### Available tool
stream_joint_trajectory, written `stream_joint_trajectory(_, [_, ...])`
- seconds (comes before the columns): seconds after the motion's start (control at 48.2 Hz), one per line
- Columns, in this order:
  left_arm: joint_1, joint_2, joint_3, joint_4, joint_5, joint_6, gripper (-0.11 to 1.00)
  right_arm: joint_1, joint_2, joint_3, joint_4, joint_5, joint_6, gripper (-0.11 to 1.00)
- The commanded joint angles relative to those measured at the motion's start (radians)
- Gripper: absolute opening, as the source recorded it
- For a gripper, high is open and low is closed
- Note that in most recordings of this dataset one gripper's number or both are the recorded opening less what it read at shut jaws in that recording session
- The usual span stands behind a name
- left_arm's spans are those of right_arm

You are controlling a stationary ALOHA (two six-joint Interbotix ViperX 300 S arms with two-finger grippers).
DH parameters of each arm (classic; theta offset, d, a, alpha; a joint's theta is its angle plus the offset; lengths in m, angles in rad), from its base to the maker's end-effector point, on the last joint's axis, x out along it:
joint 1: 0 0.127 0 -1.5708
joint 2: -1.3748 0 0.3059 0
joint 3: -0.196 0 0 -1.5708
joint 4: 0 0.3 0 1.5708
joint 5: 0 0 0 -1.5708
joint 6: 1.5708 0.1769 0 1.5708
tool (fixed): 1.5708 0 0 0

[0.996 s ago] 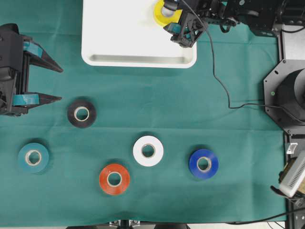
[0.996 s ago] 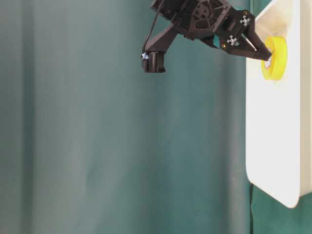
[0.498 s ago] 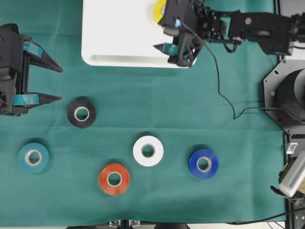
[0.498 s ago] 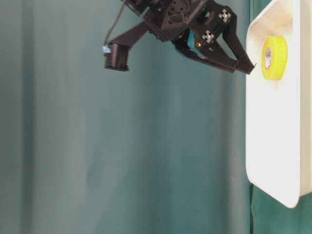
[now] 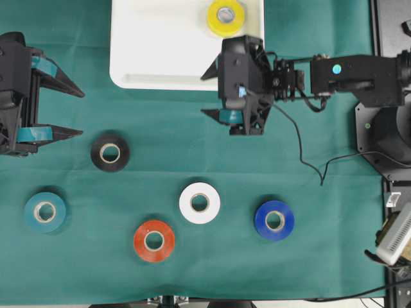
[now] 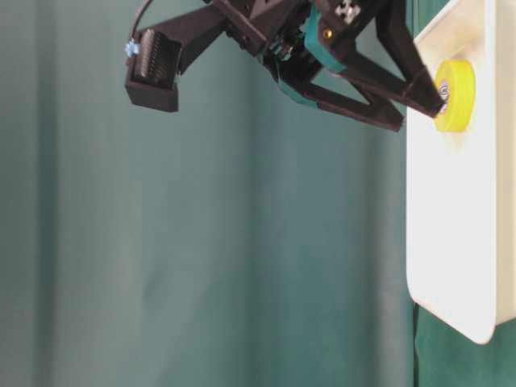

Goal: Put the tape alternately from left to right into the white case.
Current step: 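Release the yellow tape in the tray and withdraw the right gripper, then move the left gripper to the teal tape and grasp it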

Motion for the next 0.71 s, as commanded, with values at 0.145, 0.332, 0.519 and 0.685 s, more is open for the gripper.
stream_joint_trajectory(0.145, [-0.003,-0.003,-0.009,-0.003,-0.005,-0.002,0.65,0.048,-0.023,0.002,-0.002,-0.009,0.002,0.77])
stream_joint_trajectory(0.332, [-0.003,-0.003,-0.009,-0.003,-0.005,-0.003,0.65,0.048,-0.023,0.005,-0.002,-0.009,0.002,0.77])
stream_joint_trajectory(0.519, [-0.003,-0.003,-0.006,-0.003,-0.005,-0.006,0.65,0.048,-0.023,0.006,-0.002,-0.009,0.002,0.77])
stream_joint_trajectory(0.685, [-0.017,-0.005,0.0,-0.003,-0.002,-0.054,0.64,0.049,-0.023,0.006,-0.002,-0.009,0.002,0.77])
